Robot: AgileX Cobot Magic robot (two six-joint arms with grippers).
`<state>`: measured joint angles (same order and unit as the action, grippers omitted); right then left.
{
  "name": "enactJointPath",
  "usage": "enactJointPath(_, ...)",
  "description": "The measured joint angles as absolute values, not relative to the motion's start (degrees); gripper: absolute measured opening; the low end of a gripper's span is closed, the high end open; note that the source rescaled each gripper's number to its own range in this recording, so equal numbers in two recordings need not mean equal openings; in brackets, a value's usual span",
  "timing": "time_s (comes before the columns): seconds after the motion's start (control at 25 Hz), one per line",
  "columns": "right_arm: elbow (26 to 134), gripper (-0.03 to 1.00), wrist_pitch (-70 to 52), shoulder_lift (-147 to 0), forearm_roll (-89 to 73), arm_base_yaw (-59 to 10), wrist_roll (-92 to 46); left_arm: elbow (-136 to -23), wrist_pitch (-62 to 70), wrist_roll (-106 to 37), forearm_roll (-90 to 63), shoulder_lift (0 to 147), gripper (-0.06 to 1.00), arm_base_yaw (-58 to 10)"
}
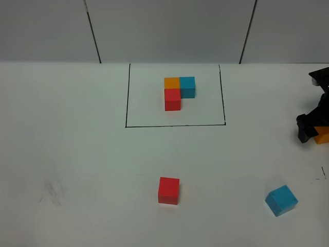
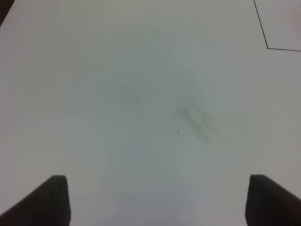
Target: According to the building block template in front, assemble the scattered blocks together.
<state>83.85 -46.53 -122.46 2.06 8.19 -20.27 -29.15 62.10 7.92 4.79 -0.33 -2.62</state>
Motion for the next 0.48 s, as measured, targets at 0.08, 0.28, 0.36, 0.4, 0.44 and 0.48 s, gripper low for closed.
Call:
enactJointPath(0.08, 83.8, 0.74, -46.7, -122.8, 2.1, 8.2, -20.3, -29.1, 62.1, 7.9, 4.8, -0.3, 0.66, -2.6)
enactJointPath(0.28, 83.9, 0.28, -47.3, -123.5, 1.8, 8.6, -20.3, -29.1, 62.1, 7.9, 4.8, -0.3, 0.66, -2.6)
enactJointPath(0.36, 83.9, 0.28, -47.2, -122.9, 1.8, 8.6, -20.3, -29.1, 62.1, 7.9, 4.8, -0.3, 0.66, -2.6)
enactJointPath(0.4, 83.9, 0.28, -47.1, -122.0, 1.8, 8.6, -20.3, -29.1, 62.1, 7.9, 4.8, -0.3, 0.66, -2.6)
enactJointPath(0.44, 83.9, 0.28, -46.9, -120.8, 1.6, 8.6, -20.3, -29.1, 62.1, 7.9, 4.8, -0.3, 0.66, -2.6)
enactJointPath(0.48, 83.9, 0.28, -46.4, -118.8, 1.2, 8.4, -20.3, -29.1, 62.1, 7.9, 4.8, -0.3, 0.66, -2.6)
